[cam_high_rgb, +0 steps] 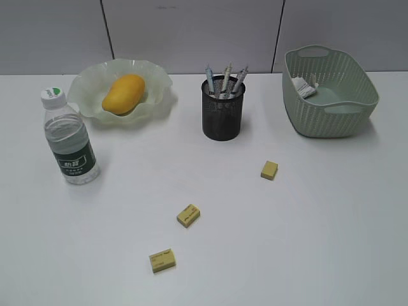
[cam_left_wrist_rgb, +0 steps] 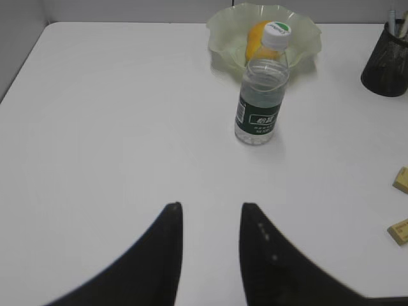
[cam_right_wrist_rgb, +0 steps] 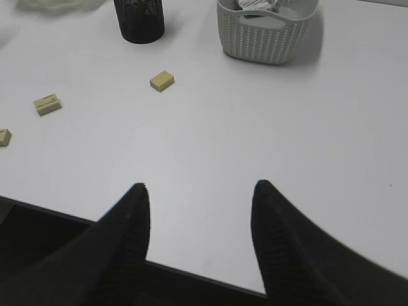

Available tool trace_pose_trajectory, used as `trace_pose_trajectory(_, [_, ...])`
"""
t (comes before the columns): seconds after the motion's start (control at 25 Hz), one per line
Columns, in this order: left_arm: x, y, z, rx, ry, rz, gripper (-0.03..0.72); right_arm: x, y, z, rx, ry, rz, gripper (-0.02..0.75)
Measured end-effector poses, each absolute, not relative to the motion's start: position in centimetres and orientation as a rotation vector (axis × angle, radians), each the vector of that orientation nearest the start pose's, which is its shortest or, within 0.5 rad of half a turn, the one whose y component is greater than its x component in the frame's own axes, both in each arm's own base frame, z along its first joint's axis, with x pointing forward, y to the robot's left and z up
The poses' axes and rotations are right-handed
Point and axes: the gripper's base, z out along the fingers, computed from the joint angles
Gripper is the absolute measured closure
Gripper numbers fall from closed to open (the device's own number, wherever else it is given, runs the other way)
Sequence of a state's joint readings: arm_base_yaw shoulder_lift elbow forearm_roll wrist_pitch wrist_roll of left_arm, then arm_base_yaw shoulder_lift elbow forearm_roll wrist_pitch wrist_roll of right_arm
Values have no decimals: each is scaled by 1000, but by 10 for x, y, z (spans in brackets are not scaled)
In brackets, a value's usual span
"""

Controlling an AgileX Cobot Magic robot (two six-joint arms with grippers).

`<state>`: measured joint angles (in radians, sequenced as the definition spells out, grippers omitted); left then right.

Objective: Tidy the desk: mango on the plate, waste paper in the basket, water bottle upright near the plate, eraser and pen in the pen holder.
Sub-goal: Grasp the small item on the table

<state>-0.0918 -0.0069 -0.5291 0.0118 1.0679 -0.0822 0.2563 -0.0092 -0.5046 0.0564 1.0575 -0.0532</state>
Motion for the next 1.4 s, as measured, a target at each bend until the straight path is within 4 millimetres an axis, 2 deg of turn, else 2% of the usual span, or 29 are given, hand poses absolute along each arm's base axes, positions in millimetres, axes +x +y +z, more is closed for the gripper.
trace_pose_trajectory(0.36, [-10, 1, 284, 9, 2018, -104, 450, -8, 3, 280, -303, 1999, 190, 324])
trace_pose_trajectory(0.68, [-10, 1, 284, 10, 2018, -111, 450, -7, 5, 280, -56, 2013, 35, 324])
trace_pose_trajectory(1.4, [-10, 2, 284, 9, 2018, -96, 450, -6, 5, 280, -53, 2010, 32, 323])
